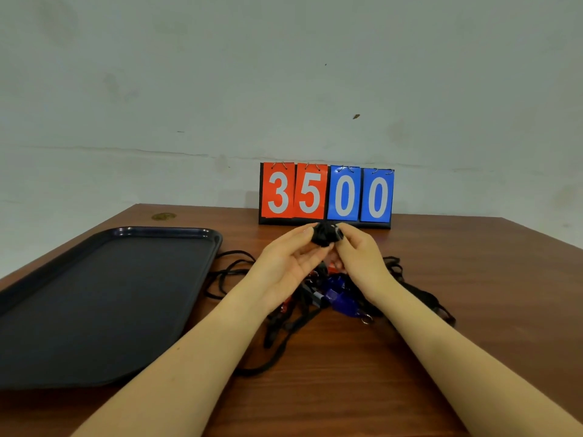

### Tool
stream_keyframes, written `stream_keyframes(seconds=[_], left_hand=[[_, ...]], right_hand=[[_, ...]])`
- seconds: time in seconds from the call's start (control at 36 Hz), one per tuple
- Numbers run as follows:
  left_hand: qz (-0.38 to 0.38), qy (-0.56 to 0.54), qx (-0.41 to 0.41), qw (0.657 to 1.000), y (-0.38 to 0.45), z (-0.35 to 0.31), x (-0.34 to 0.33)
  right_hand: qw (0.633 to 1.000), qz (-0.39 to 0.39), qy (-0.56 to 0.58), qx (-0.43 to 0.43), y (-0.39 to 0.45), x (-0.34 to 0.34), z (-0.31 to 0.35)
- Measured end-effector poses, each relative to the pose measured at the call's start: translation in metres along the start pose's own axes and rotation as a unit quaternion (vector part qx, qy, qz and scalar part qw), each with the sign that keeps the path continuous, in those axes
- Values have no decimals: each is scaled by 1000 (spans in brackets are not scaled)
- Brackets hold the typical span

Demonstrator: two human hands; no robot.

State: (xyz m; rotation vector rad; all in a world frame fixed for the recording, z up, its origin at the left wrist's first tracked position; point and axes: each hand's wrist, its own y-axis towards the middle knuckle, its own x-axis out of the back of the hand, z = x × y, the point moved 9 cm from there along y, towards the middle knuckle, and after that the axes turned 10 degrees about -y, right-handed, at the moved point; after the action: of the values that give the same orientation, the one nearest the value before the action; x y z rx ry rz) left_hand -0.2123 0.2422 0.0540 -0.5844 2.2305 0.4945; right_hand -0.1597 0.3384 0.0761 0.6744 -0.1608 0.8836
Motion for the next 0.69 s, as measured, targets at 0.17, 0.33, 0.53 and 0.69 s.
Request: stream_keyframes(seconds=[0.17,0.33,0.53,0.69], left_hand=[[-71,-135,5,988,-1,2,13],[-123,-169,-25,978,-1,-4,27],[-160,-38,-64,984,0,-17,44],[-192,107,-103,970,2,-27,51]], right_hand=[[987,-25,-135,86,-2,-7,9],[930,-14,-319,181,-9,-19,27],[853,43,-477,210,-12,-32,38],[837,-31,-473,274,-20,-26,45]])
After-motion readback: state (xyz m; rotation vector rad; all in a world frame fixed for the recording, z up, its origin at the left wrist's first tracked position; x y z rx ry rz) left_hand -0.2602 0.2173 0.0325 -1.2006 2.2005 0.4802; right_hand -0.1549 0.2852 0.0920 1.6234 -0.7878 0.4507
